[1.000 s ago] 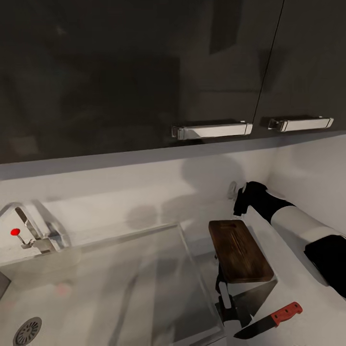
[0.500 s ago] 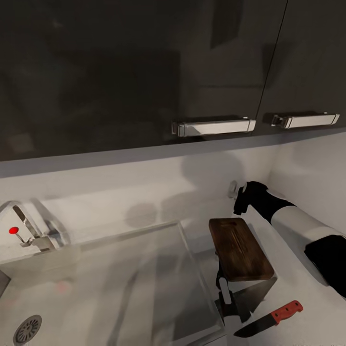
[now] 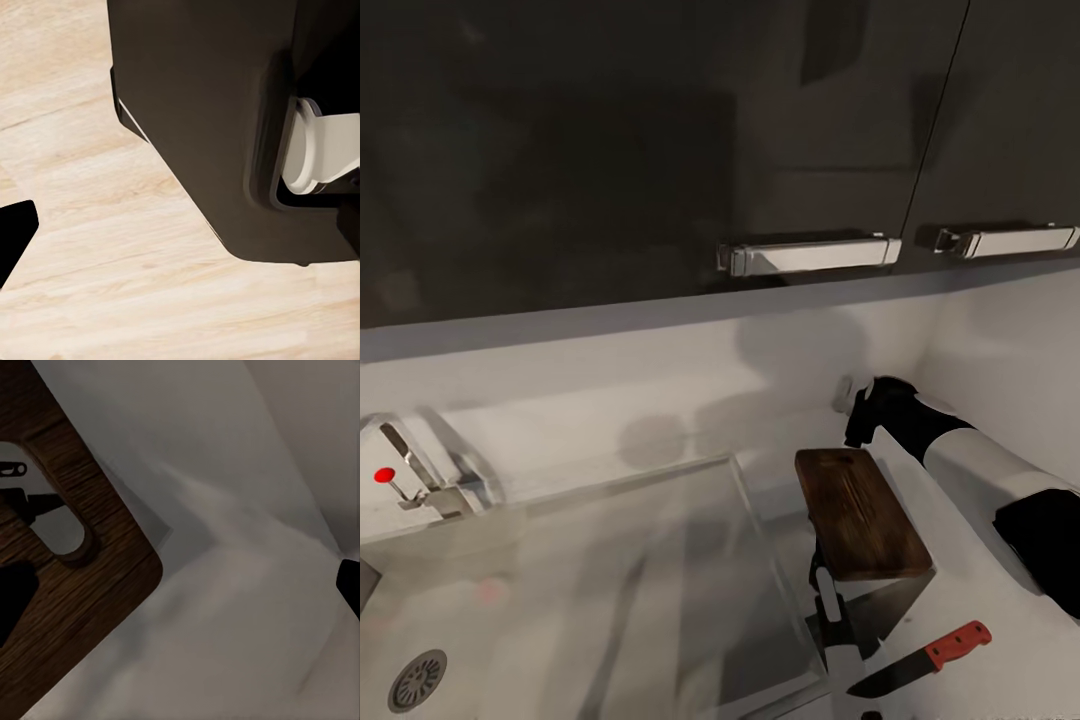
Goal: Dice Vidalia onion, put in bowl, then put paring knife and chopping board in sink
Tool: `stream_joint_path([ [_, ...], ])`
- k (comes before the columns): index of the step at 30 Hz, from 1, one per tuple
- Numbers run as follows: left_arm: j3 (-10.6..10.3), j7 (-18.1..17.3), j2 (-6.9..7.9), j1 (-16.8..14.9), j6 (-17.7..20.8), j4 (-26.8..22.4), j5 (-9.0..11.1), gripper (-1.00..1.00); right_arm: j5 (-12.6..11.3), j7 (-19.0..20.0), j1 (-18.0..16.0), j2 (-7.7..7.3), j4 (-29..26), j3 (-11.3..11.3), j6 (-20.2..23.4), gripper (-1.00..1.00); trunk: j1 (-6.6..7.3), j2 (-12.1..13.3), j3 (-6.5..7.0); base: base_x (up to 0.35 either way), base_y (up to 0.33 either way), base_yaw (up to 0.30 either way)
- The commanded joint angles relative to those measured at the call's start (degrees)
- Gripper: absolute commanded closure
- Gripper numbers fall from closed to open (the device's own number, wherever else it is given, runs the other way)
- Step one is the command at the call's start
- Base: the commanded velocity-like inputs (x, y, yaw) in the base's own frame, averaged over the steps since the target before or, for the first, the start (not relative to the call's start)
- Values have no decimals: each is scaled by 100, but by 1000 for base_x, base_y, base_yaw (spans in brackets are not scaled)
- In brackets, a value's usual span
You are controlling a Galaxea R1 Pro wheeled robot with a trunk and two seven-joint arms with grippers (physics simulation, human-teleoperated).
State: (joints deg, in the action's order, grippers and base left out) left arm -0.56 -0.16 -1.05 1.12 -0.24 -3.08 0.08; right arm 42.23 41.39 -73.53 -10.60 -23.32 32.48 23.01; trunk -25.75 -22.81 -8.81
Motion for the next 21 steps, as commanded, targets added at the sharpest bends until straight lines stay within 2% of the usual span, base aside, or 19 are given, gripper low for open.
stream_joint_path([
  [1,-5,-2,0,2,-3,-12,1,-100,40,56,-3,-4,-17,14,13,-100,-3,-11,-20,0,0,0],
  [15,-5,-2,-2,2,2,10,1,-100,40,137,-3,5,-23,15,14,-100,-3,-11,-147,0,0,0],
  [21,-5,-2,-16,2,10,167,1,-100,40,141,-3,5,-23,22,16,-100,-3,-11,-201,0,0,0],
])
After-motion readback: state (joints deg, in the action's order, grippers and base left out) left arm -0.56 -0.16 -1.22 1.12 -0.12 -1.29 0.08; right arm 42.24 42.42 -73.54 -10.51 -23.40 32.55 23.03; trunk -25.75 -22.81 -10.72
